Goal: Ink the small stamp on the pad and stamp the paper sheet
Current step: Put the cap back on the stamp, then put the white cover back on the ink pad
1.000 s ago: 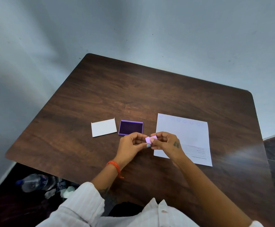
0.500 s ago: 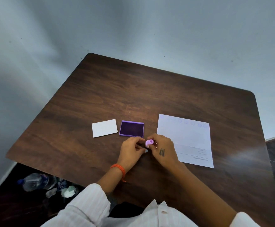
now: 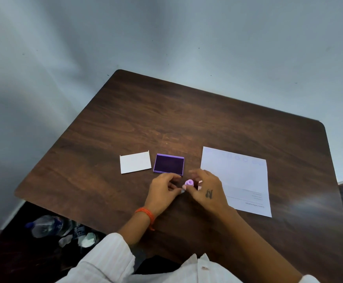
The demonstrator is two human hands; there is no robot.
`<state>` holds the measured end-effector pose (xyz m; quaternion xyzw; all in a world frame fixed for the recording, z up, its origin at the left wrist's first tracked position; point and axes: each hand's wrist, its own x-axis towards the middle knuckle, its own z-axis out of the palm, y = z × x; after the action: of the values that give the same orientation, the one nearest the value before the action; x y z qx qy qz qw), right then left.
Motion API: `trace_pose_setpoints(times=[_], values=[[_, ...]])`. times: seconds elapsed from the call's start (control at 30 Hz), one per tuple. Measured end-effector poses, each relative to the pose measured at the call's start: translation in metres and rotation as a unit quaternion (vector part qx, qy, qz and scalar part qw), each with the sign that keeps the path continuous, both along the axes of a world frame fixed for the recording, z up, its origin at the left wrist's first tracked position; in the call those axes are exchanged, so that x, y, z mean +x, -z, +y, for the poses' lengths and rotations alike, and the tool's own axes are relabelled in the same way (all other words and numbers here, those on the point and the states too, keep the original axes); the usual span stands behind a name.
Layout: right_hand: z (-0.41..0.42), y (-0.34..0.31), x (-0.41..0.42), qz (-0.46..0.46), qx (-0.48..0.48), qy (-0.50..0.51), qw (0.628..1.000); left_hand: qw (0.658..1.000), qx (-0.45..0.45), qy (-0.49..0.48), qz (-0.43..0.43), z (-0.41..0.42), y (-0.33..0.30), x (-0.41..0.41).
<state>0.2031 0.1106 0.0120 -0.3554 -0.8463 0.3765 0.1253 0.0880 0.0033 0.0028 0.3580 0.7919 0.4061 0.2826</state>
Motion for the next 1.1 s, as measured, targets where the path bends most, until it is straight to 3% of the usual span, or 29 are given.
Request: trace_pose_setpoints(times=[0.13, 0.33, 0.47, 0.6, 0.83, 1.1], values=[[0.008, -0.013, -0.014, 0.03, 0.007, 0.042, 0.999, 0.999, 0.029, -0.028, 0.024, -0.008, -0.01, -0.015], [0.006, -0.031, -0.062, 0.058, 0.025, -0.037, 0.997, 0.986, 0.066, -0.1, 0.118, -0.026, -0.023, -0.059], [-0.001, -0.027, -0.094, 0.017, 0.039, -0.111, 0.993, 0.978, 0.003, -0.123, 0.168, -0.044, -0.021, -0.089], [-0.008, -0.018, -0.121, -0.053, 0.053, -0.186, 0.98, 0.977, -0.087, -0.094, 0.171, -0.055, -0.016, -0.113], [-0.013, -0.004, -0.153, -0.168, 0.116, -0.301, 0.932, 0.974, -0.166, 0.029, 0.152, -0.057, -0.002, -0.136], [-0.008, 0.002, -0.163, -0.209, 0.132, -0.321, 0.914, 0.979, -0.13, 0.039, 0.152, -0.057, 0.003, -0.142]])
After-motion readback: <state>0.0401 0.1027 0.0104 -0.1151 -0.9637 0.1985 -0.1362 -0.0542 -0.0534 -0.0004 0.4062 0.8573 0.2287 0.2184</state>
